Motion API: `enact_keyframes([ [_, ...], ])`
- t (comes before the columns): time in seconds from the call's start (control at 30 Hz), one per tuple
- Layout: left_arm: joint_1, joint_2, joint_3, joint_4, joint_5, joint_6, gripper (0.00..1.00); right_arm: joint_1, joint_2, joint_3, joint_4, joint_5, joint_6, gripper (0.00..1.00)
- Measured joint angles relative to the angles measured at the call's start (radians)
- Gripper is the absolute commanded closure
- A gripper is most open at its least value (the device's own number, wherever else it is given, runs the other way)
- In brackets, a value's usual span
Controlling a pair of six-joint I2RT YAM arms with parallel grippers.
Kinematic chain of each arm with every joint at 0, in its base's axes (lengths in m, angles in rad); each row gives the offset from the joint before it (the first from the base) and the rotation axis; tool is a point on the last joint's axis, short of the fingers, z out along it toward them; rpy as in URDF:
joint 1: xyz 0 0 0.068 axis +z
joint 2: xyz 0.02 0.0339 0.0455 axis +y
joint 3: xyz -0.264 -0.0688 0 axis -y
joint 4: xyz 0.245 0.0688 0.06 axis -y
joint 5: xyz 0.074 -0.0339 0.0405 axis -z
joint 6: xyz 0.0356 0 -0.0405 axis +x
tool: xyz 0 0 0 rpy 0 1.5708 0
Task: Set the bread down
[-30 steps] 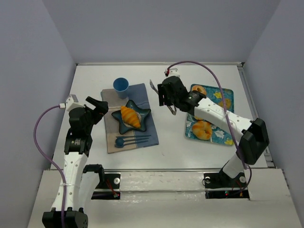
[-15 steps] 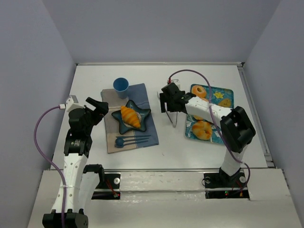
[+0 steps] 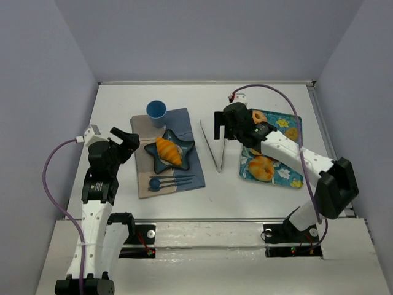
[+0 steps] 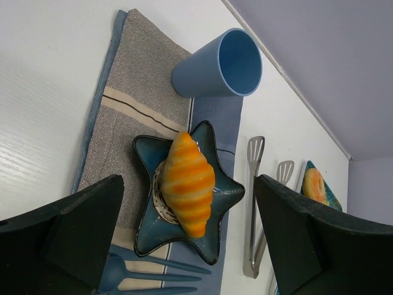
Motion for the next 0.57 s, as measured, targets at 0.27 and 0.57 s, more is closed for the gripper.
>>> enact_keyframes([
  [0.27, 0.000, 0.001, 0.084, -0.043, 0.000, 0.016, 0.01, 0.000, -0.356, -0.124, 0.015, 0.034, 0.023, 0.00],
  [0.57, 0.000, 0.001, 0.096, -0.056, -0.008, 0.018, 0.01, 0.000, -0.609, -0.357, 0.018, 0.131, 0.087, 0.00],
])
